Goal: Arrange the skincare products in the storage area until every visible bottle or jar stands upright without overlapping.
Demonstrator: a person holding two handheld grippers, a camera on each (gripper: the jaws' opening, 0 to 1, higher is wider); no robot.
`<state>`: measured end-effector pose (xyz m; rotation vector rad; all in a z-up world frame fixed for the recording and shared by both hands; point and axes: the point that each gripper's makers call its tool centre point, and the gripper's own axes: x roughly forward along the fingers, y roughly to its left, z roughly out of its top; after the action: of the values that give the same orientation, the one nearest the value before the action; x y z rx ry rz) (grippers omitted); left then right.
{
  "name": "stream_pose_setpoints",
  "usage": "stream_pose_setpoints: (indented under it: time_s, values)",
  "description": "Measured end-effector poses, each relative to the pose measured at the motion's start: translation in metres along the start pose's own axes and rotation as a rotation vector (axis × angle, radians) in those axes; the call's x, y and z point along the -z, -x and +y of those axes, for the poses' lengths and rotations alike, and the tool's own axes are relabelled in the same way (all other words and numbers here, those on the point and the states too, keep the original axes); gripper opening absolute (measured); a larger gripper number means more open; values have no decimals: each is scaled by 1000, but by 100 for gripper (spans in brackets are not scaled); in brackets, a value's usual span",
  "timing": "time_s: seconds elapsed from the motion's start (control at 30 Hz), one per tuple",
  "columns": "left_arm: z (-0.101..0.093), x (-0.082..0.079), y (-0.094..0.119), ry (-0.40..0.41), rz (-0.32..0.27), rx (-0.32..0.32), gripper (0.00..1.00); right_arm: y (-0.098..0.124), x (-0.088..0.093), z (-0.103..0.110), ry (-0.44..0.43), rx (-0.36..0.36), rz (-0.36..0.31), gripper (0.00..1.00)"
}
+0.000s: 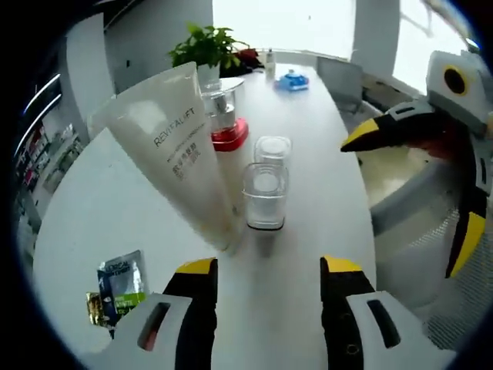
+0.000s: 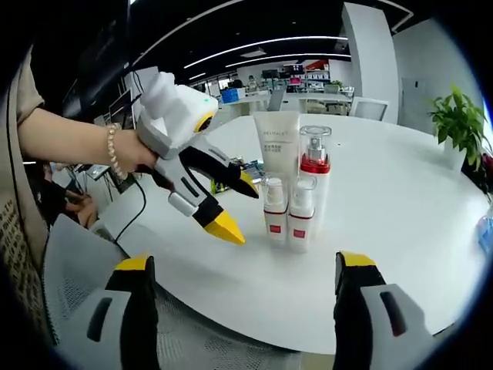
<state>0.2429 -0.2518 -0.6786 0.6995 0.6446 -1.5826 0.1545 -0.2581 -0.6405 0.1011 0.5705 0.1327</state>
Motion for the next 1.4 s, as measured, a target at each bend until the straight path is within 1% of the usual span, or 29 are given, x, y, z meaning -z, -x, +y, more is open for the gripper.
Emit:
stream_pose_setpoints:
  time_s: [0.13, 0.23, 0.37, 0.43, 0.53, 0.8, 0.97, 1.1, 1.33, 1.4]
  values:
    - [2, 7, 12, 66, -8, -33, 56, -1, 0, 2, 11, -10, 0, 96]
    - [-1, 14, 22, 126, -8, -45, 59, -1, 0, 5, 19, -23, 2, 96]
    - [-3, 22, 34, 180, -19, -70, 61, -1, 1, 8, 31, -36, 6, 96]
    - [-4, 28, 41, 218, -24, -83, 63, -1, 1, 9, 35, -41, 8, 96]
    - [-3, 38, 48, 261, -29, -115, 70, -2, 1, 11, 39, -50, 10, 96]
    - [-5, 64, 74, 381, -51, -185, 80, -1, 3, 16, 46, -75, 16, 95]
    - [-10, 82, 90, 449, -67, -234, 85, -2, 5, 21, 65, -99, 24, 95]
    - [-16, 95, 101, 489, -71, -262, 89, -2, 5, 23, 76, -113, 28, 96]
    - [-24, 118, 122, 558, -73, -321, 92, -2, 6, 27, 83, -136, 28, 95]
    - [-27, 123, 128, 584, -86, -344, 94, -1, 5, 28, 82, -141, 26, 95]
